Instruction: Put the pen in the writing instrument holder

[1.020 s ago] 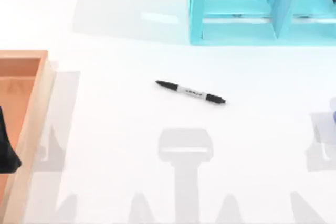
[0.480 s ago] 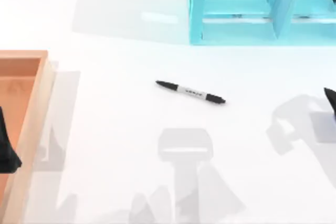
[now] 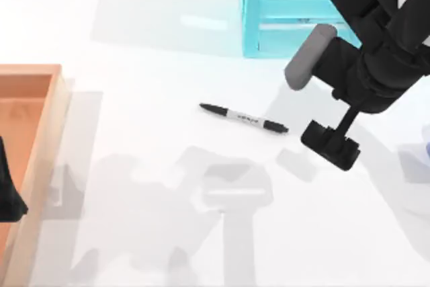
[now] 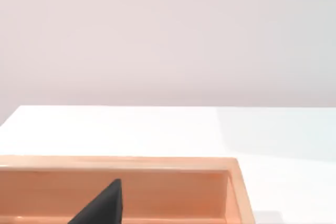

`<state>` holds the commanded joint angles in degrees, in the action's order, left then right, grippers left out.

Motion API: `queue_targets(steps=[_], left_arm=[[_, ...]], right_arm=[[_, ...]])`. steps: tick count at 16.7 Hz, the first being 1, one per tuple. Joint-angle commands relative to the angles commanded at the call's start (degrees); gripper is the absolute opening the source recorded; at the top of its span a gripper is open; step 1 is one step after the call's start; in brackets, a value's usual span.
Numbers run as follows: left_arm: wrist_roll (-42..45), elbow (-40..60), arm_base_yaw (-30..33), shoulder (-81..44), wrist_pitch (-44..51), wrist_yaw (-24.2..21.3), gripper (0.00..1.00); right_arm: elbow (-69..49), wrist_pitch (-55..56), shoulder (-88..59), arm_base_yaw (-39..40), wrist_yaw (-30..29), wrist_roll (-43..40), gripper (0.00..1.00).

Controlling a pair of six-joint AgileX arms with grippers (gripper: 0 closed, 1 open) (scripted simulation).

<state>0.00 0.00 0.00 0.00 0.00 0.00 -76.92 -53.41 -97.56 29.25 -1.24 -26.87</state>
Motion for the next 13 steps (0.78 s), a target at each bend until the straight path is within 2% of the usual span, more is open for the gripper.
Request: queue_targets(steps=[7, 13], left_arm=[[0.0, 0.0, 0.0, 0.0, 0.0, 0.0, 1.0], [0.0, 0.0, 0.0, 0.0, 0.0, 0.0, 1.0]], right_arm=[[-34.1, -17.8, -34.4, 5.9, -4.8, -4.8, 1.0], [-53.6, -21.8, -44.3, 7.1, -8.2, -4.9, 1.0]])
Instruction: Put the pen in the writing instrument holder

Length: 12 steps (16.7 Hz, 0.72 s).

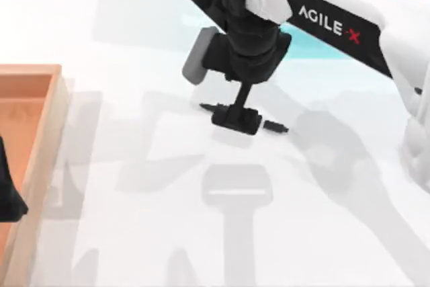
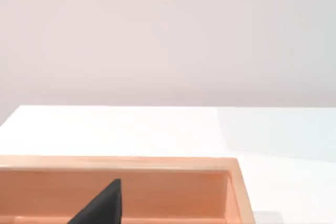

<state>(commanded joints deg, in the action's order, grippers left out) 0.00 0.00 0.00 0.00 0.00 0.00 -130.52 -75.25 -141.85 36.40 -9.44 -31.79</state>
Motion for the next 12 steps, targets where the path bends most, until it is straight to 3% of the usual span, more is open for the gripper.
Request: queue_targets(steps=[8, 12], left_arm=[[0.0, 0.0, 0.0, 0.0, 0.0, 0.0, 1.0], [0.0, 0.0, 0.0, 0.0, 0.0, 0.0, 1.0]], right_arm=[[-2.1, 0.2, -0.4, -0.3, -0.4, 0.1, 1.0], [2.0, 6.4, -2.4, -0.7, -0.4, -0.6, 1.0]])
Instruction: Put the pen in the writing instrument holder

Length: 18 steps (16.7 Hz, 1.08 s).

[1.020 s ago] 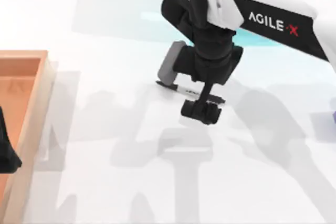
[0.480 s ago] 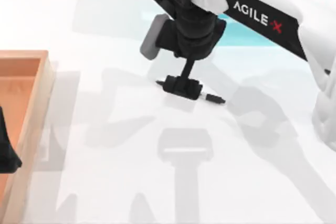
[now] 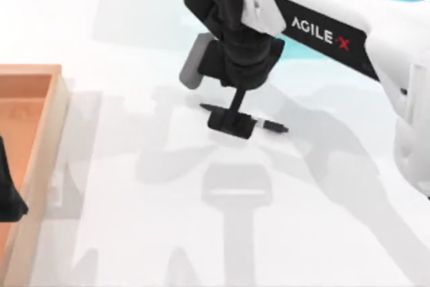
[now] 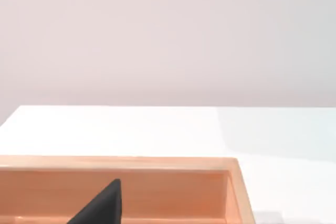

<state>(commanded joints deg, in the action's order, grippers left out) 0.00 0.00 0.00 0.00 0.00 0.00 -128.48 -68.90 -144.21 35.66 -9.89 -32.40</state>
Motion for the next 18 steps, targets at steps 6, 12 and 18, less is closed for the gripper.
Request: queue_targets(steps=[6, 12, 18], left_arm=[[0.0, 0.0, 0.0, 0.0, 0.0, 0.0, 1.0], [0.0, 0.0, 0.0, 0.0, 0.0, 0.0, 1.0], [0.0, 0.0, 0.0, 0.0, 0.0, 0.0, 1.0]], right_arm=[[7.3, 11.3, -3.8, -1.1, 0.0, -1.0, 1.0], [7.3, 11.4, -3.8, -1.1, 0.0, -1.0, 0.85], [7.3, 11.4, -3.8, -1.1, 0.0, -1.0, 0.4]])
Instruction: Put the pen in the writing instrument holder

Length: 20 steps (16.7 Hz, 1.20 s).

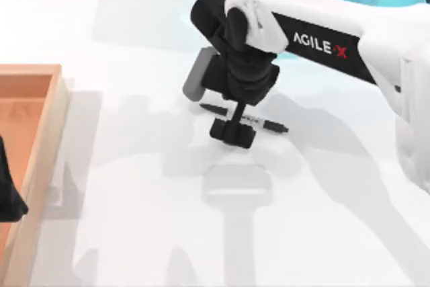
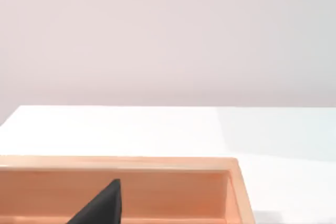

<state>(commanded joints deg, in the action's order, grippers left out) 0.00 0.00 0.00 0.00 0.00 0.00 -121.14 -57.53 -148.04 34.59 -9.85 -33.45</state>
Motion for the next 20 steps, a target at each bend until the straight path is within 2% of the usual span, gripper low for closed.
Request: queue_targets(steps=[5, 6, 13, 14, 20], left_arm=[[0.0, 0.0, 0.0, 0.0, 0.0, 0.0, 1.0], [0.0, 0.0, 0.0, 0.0, 0.0, 0.0, 1.0], [0.0, 0.0, 0.0, 0.0, 0.0, 0.0, 1.0], [0.0, 0.0, 0.0, 0.0, 0.0, 0.0, 1.0], [0.0, 0.0, 0.0, 0.0, 0.0, 0.0, 1.0]], right_arm=[[0.0, 0.0, 0.0, 0.0, 0.0, 0.0, 0.02], [0.0, 0.0, 0.0, 0.0, 0.0, 0.0, 0.0], [0.0, 0.0, 0.0, 0.0, 0.0, 0.0, 0.0], [0.9, -2.9, 4.6, 0.9, 2.9, 2.4, 0.0], [6.3, -8.1, 13.9, 5.4, 2.0, 6.2, 0.0]])
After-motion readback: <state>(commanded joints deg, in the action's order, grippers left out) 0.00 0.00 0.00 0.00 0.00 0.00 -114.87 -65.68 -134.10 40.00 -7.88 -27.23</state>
